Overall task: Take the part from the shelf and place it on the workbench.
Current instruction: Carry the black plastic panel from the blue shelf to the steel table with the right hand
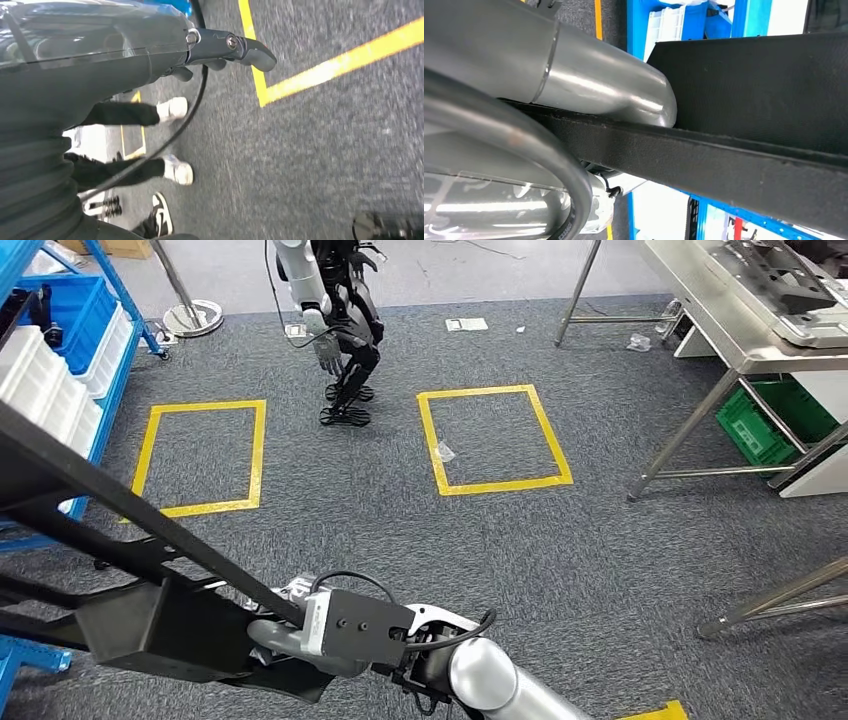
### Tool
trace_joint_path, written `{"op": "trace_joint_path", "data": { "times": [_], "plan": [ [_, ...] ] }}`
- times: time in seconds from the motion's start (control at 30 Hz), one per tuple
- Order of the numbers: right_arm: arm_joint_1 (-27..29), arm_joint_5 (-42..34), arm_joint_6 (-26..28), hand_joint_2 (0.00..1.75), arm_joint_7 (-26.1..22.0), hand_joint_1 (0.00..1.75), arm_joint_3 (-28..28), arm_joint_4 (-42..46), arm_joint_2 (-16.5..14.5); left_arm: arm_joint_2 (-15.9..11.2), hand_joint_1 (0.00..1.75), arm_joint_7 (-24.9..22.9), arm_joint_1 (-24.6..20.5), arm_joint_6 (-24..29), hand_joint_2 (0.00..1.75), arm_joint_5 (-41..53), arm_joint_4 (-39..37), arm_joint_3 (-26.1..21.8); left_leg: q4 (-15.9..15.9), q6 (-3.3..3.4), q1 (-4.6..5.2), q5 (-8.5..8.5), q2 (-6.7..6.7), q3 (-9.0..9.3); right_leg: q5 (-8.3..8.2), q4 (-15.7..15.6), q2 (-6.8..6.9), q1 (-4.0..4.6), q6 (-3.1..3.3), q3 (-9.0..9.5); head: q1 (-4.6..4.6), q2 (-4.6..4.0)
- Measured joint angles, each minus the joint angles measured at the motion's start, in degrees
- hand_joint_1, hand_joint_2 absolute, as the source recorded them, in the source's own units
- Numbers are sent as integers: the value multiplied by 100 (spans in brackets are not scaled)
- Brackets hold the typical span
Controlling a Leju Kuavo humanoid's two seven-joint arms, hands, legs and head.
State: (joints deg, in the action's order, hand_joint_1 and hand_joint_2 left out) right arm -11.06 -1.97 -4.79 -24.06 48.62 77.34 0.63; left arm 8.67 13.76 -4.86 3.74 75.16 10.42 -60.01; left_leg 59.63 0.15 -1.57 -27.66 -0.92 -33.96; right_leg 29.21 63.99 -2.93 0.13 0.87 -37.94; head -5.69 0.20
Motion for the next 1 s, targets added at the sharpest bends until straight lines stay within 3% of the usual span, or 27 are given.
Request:
{"op": "trace_joint_path", "data": {
  "times": [0.07,0.1,0.13,0.17,0.27,0.33,0.4,0.47,0.57,0.6,0.63,0.67,0.7,0.73,0.8,0.83,0.9,0.93,1.0],
  "plan": [
    [10,8,16,0,-13,175,6,-5,5,-2,0,-4,5,4,175,3,1,-1,-3,30,18,-10,112,3,314,733,135,-26,-19,-377,-14,0],
    [28,12,28,0,-19,175,10,-8,13,-2,0,-4,6,4,175,4,1,-1,-2,36,24,-16,173,6,385,1006,161,-42,-26,-524,-14,0],
    [45,16,40,0,-23,175,15,-10,23,-2,0,-4,6,4,175,5,1,-1,-2,37,27,-24,230,9,353,1085,180,-52,-32,-576,-14,0],
    [59,17,49,0,-27,175,20,-11,34,-2,0,-4,5,4,175,7,1,-1,-1,33,27,-33,284,16,231,949,205,-60,-35,-517,-14,0],
    [64,19,61,0,-39,175,25,-12,52,-2,0,-4,3,6,175,10,1,1,3,-18,46,-79,415,54,-226,-115,468,-31,-26,24,-14,0],
    [64,22,65,0,-49,175,26,-12,54,-1,0,-4,4,14,175,11,1,1,2,-76,73,-106,493,73,-271,-451,587,23,-12,187,-10,1],
    [72,22,67,0,-55,175,23,-12,62,7,0,-5,-3,22,175,10,1,1,-10,-140,64,-129,573,102,-275,-483,493,33,31,193,-4,1],
    [75,22,68,0,-58,175,21,-12,69,14,0,-21,-15,30,175,10,1,2,129,-191,33,-249,453,79,-289,-522,394,8,100,230,2,0],
    [77,22,68,0,-60,175,24,-12,65,17,0,-33,-6,40,175,10,-1,2,1107,-208,22,-724,159,-367,-284,-539,252,-6,183,272,20,0],
    [81,22,68,0,-59,175,25,-12,65,18,0,-33,1,39,175,10,-2,1,1446,-210,23,-832,127,-545,-280,-537,192,-1,193,279,25,0],
    [85,22,68,0,-58,175,26,-12,66,18,0,-37,5,39,175,10,-2,1,1596,-209,24,-825,113,-641,-277,-535,125,4,195,288,25,0],
    [89,22,69,0,-58,175,26,-12,66,18,0,-40,6,39,175,10,-2,0,1516,-205,22,-707,105,-632,-274,-533,59,6,195,300,25,0],
    [91,22,72,0,-58,175,27,-12,66,18,0,-43,5,40,175,10,-2,-1,1211,-200,16,-497,83,-514,-267,-530,-6,5,191,319,26,0],
    [92,22,76,0,-59,175,27,-12,66,18,0,-43,4,40,175,10,-2,-1,800,-194,3,-280,6,-339,-256,-525,-66,1,180,337,26,0],
    [81,21,86,0,-59,175,25,-12,66,18,0,-16,2,42,175,10,-2,0,175,-188,-16,-43,-191,-68,-239,-504,-162,12,142,339,32,0],
    [76,20,91,0,-59,175,24,-12,65,18,0,6,1,42,175,10,-3,1,62,-181,-12,-32,-258,-21,-239,-498,-200,10,120,326,36,0],
    [70,18,101,0,-59,175,21,-12,64,22,0,39,-6,42,175,10,-4,1,36,-139,6,-31,-220,-16,-254,-505,-278,-3,69,297,38,0],
    [70,17,103,0,-60,175,17,-12,66,27,0,23,-12,42,175,10,-3,0,18,-107,5,-19,-175,-8,-238,-488,-260,-9,48,283,37,0],
    [56,15,110,0,-60,175,9,-12,70,36,0,-28,-21,44,175,10,0,-1,-26,-37,-9,3,-68,10,-69,-218,-93,-8,8,146,16,0]
  ]
}}
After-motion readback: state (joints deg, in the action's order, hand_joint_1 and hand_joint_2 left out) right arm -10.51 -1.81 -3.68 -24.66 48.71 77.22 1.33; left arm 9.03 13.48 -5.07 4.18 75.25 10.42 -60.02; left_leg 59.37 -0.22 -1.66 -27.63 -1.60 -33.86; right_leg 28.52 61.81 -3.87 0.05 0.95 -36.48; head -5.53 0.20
